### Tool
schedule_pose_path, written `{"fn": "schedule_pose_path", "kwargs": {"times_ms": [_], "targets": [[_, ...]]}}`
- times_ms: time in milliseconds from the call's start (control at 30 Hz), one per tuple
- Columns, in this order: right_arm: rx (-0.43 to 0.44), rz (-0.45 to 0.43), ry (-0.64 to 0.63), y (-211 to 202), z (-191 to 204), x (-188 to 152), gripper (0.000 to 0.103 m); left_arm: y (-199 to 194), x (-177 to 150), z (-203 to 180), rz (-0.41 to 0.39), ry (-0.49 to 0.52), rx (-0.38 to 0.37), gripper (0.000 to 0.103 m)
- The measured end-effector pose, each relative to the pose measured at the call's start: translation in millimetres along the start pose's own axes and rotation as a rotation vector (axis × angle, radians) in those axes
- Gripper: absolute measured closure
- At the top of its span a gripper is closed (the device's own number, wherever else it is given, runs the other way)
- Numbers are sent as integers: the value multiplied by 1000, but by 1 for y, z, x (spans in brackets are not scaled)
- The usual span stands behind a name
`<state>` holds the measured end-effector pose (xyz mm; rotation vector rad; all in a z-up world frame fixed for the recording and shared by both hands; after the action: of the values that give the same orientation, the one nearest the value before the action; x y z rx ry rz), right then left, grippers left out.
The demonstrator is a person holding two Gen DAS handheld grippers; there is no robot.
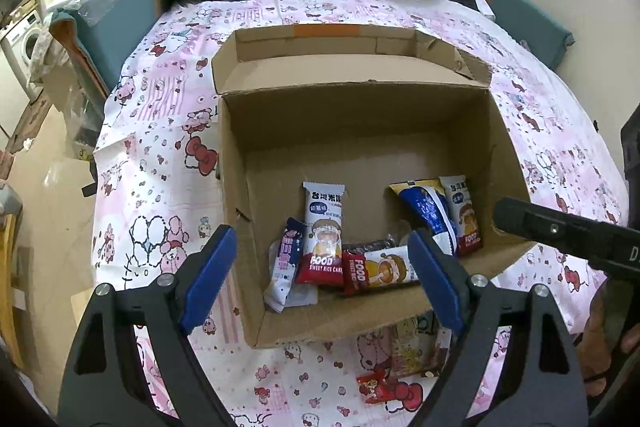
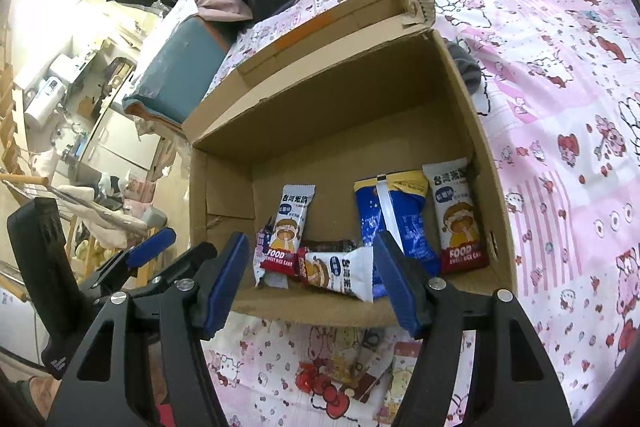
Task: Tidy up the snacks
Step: 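Withdraw both open tools from the box back over the snack pile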
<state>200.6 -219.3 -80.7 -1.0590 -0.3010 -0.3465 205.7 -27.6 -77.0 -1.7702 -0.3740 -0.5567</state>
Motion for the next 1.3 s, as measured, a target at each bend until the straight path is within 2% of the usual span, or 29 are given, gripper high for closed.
{"fn": "schedule_pose_path", "kwargs": {"times_ms": [100, 533, 667, 800, 867, 933, 1067, 1300], "targets": [[-6, -5, -6, -7, 0, -5, 35, -5, -4, 3, -4, -15, 16, 18], [-47, -17, -9, -31, -4, -31, 35, -36, -31, 17, -23, -79, 5, 18], [-40, -9, 10, -36, -6, -44, 35, -46, -36, 18, -48, -75, 47, 18], [-40, -12, 31, -43, -10, -54, 35, -61, -35, 23, -111, -109, 60, 18], [-41, -18, 34, -47, -12, -59, 35, -62, -35, 24, -113, -121, 51, 9], [-53, -19, 31, -51, -14, -64, 35, -60, -38, 24, -99, -123, 48, 6], [-76, -12, 50, -54, -27, -71, 35, -51, -44, 15, -41, -88, 11, 6], [-109, 4, 131, -54, -49, -72, 35, -32, -63, 8, 58, -88, 3, 6]]}}
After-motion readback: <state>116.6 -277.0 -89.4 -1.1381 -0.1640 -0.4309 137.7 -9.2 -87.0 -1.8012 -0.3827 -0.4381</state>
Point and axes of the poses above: each gripper's, at about its wrist camera, not at the fingertips, and y roughly the way its jaws point, z to its left, x to its top, the point moved 4 cm from there along y, roughly the way its jaws point, and after that the axes turned 8 degrees about -x, right-handed, at the moved point
